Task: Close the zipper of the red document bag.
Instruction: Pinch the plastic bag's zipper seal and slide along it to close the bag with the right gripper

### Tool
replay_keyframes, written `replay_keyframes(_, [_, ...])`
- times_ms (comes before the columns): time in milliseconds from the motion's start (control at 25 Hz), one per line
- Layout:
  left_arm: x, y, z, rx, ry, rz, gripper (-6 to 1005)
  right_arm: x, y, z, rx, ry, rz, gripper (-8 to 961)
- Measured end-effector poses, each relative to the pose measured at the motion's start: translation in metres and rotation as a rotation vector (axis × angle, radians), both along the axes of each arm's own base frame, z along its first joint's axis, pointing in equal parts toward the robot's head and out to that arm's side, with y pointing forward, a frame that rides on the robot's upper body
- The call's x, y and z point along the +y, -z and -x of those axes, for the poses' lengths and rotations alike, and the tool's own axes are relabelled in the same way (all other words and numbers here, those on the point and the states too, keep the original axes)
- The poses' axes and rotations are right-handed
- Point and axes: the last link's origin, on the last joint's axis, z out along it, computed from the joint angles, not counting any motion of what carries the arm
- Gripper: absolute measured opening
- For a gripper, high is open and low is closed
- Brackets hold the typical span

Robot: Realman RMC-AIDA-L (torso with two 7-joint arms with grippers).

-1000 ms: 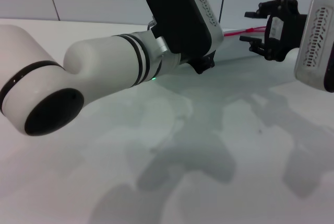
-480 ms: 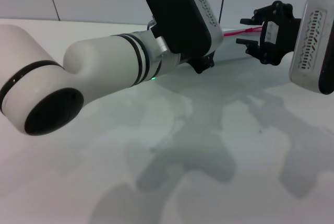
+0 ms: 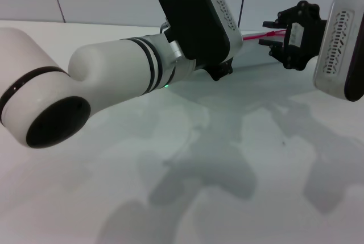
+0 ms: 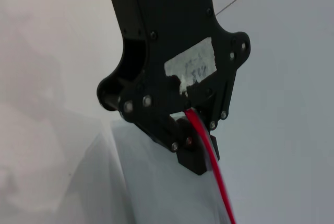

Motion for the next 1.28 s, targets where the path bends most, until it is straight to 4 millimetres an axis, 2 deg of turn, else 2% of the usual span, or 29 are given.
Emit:
replay_keyframes(480, [0.0003,0.0003,0.0011,0.002,-0.002,0.0,54,0.0019,0.0022,-0.0063,0.002,0.022,-0.003,264])
replay_keyframes(680, [0.0003,0.0005,0.0016,0.003,-0.004,0.0,54,0.0025,0.0025,-0.0052,0.006,0.024,-0.002,187])
replay_keyframes(1280, [0.0007,0.0006,0.001,0.004,-0.002,0.001,54,0.0035,0.0028,-0.0015,0.015,0.029,0.004,176])
